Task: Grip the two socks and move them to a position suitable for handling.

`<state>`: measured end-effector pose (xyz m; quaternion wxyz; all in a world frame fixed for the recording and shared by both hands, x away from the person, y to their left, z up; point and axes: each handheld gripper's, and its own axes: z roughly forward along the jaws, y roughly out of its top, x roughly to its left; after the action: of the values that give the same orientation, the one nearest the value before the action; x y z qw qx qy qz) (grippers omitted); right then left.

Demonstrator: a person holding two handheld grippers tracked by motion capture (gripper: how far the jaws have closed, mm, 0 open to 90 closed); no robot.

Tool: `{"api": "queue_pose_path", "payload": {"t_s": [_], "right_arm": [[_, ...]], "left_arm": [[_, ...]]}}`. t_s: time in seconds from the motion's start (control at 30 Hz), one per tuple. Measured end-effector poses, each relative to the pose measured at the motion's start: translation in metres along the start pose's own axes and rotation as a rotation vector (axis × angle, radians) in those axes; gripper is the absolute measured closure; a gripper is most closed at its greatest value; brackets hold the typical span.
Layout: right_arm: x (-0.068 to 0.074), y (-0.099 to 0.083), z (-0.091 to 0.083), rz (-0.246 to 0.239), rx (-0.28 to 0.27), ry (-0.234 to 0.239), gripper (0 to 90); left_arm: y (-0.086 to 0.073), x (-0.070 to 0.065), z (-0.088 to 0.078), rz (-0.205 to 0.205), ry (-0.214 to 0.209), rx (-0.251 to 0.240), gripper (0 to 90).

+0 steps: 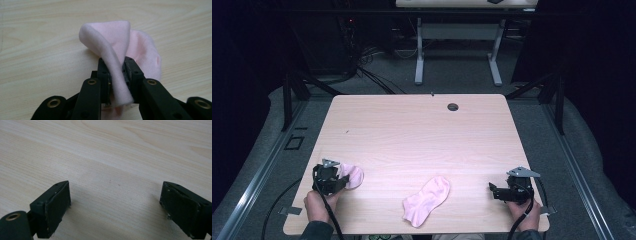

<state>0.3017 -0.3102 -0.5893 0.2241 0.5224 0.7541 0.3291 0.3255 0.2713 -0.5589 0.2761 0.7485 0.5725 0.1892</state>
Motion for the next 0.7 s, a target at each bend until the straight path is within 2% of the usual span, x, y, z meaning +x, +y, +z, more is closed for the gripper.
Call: {"api": "queue_pose_path", "payload": {"t_s": [0.1, 0.2, 0.3, 0.4, 0.5, 0.6, 0.63, 0.7], "right_arm": [[0.0, 0.0, 0.0, 0.001, 0.001, 0.0, 9.2], [0.0, 0.0, 0.0, 0.001, 0.0, -0.001, 9.2], [0.0, 0.0, 0.0, 0.001, 0.0, -0.001, 9.2], [0.0, 0.0, 0.0, 0.003, -0.003, -0.002, 9.3], [0.0, 0.0, 0.0, 0.003, -0.003, -0.001, 9.4], [0.0, 0.0, 0.0, 0.003, -0.003, -0.002, 9.4], [0.0, 0.0, 0.0, 0.003, -0.003, -0.002, 9.4], [0.0, 0.0, 0.0, 0.003, -0.003, -0.002, 9.5]], "left_arm": [[0.005, -0.001, -0.007, -0.003, -0.009, -0.026, 77.4], [0.016, -0.007, -0.019, 0.007, -0.029, -0.069, 77.4], [0.03, -0.018, -0.028, 0.032, -0.055, -0.104, 77.3], [0.042, -0.032, -0.034, 0.073, -0.068, -0.121, 77.4], [0.052, -0.044, -0.035, 0.093, -0.085, -0.136, 77.3], [0.061, -0.056, -0.033, 0.121, -0.101, -0.134, 77.3], [0.061, -0.056, -0.033, 0.121, -0.101, -0.134, 77.3], [0.068, -0.067, -0.028, 0.142, -0.116, -0.129, 77.3]]}}
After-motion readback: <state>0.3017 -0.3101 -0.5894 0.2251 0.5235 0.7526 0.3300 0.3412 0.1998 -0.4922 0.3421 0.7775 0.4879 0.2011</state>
